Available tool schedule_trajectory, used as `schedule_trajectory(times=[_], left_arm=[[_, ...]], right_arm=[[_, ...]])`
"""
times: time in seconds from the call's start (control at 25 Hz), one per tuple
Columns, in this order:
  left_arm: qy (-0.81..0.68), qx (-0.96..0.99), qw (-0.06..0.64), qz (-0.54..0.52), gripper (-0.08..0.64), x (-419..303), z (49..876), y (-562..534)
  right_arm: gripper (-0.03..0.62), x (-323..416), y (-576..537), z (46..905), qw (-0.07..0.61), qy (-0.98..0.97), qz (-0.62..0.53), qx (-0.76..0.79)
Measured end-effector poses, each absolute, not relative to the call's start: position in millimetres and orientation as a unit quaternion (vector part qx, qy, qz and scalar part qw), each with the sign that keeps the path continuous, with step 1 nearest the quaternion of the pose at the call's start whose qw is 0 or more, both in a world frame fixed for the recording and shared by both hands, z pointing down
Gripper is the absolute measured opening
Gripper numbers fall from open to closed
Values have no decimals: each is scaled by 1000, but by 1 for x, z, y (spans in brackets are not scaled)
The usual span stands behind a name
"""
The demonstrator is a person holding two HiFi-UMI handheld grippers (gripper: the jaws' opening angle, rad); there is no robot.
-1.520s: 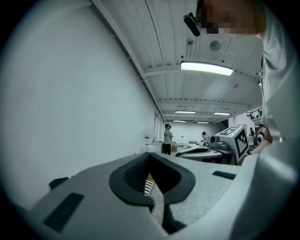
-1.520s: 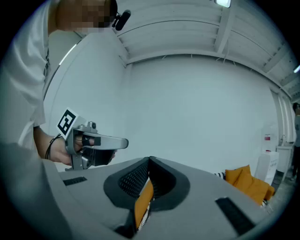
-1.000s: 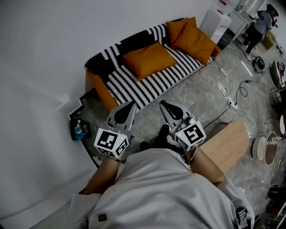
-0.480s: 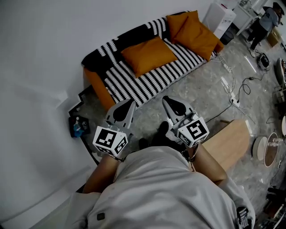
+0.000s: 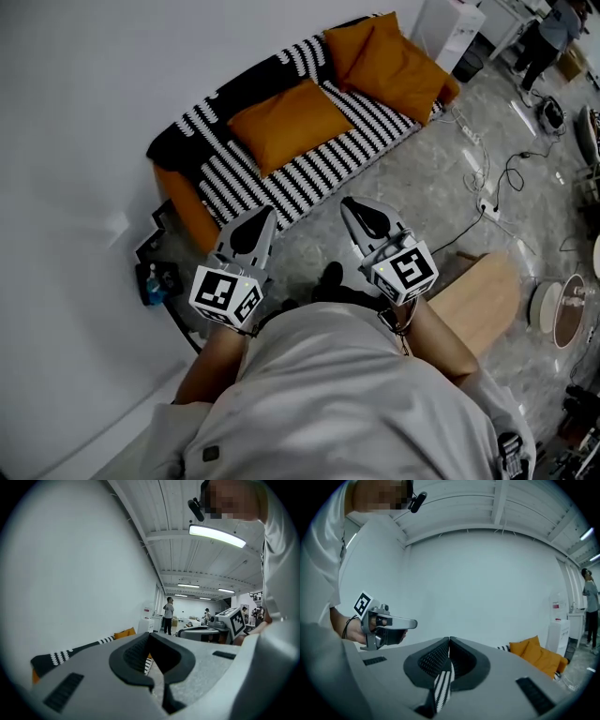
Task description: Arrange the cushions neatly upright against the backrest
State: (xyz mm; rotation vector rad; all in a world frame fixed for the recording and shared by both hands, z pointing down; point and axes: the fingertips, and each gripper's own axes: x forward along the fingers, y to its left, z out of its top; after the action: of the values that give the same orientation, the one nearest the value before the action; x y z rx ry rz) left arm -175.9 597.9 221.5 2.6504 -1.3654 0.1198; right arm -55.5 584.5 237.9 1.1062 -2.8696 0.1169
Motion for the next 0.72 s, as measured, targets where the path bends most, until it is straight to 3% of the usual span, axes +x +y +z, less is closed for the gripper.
schedule_trajectory(times=[0.72], left_arm=[[-446, 891, 80, 28, 9, -96, 219, 522]], right_arm=[[26, 25, 517, 233, 22, -932, 29, 361]])
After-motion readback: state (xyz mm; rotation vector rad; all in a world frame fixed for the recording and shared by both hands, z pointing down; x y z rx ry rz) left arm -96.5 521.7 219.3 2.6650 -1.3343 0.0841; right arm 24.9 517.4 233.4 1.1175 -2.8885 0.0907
